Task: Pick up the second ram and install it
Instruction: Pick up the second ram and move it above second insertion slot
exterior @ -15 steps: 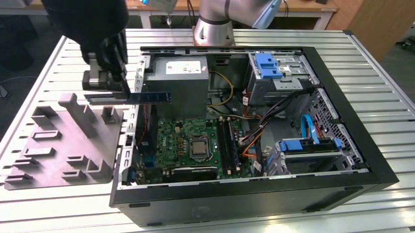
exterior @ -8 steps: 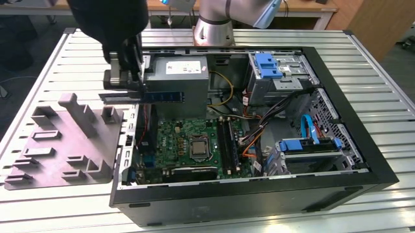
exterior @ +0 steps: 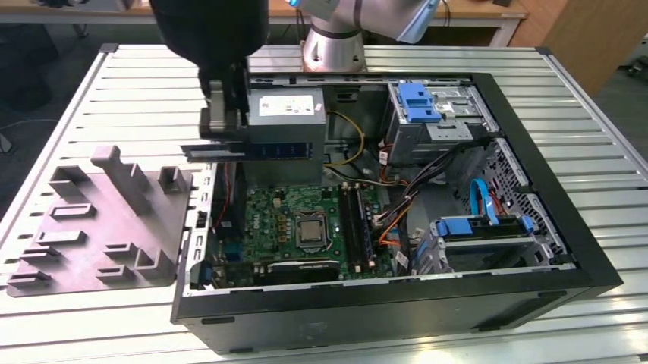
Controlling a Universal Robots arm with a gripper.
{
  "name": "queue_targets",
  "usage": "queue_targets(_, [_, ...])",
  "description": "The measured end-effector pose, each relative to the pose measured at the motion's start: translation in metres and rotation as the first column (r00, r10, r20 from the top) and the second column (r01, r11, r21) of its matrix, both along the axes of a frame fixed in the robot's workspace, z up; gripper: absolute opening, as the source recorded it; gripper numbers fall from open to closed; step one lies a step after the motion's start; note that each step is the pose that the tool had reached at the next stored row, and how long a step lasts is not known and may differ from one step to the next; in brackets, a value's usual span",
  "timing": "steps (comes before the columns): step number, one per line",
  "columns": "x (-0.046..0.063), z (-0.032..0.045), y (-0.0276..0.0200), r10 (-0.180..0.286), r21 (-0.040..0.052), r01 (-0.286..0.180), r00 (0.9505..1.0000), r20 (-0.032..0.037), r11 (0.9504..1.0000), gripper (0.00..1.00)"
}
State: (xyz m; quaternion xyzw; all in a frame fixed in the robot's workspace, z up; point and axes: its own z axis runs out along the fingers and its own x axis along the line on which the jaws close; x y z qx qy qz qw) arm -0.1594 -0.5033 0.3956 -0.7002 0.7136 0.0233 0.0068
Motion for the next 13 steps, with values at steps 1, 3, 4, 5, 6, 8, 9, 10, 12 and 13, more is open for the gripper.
queue_targets(1, [0.003, 0.0000, 0.0000, 0.000, 0.0000, 0.000, 1.0000, 0.0000, 1.0000, 0.11])
queue_targets(3, [0.010, 0.0000, 0.0001, 0.000, 0.0000, 0.000, 1.0000, -0.0001, 1.0000, 0.11])
queue_targets(4, [0.013, 0.0000, 0.0001, 0.000, 0.0000, 0.000, 1.0000, 0.0000, 1.0000, 0.11])
queue_targets(5, [0.016, 0.0000, 0.0001, 0.000, -0.0001, 0.000, 1.0000, -0.0001, 1.0000, 0.11])
queue_targets(6, [0.019, 0.0000, 0.0002, 0.000, -0.0001, 0.000, 1.0000, -0.0001, 1.0000, 0.11])
queue_targets(8, [0.026, 0.0000, 0.0003, 0.000, 0.0000, 0.000, 1.0000, 0.0000, 1.0000, 0.11])
queue_targets(9, [0.029, 0.0000, 0.0003, 0.000, -0.0001, 0.000, 1.0000, 0.0000, 1.0000, 0.11])
queue_targets(10, [0.032, -0.0001, 0.0004, 0.000, 0.0001, 0.000, 1.0000, 0.0000, 1.0000, 0.11])
queue_targets(12, [0.038, -0.0001, 0.0005, 0.000, 0.0000, 0.000, 1.0000, 0.0000, 1.0000, 0.11])
queue_targets(13, [0.042, -0.0002, 0.0005, 0.000, 0.0000, 0.000, 1.0000, 0.0000, 1.0000, 0.11])
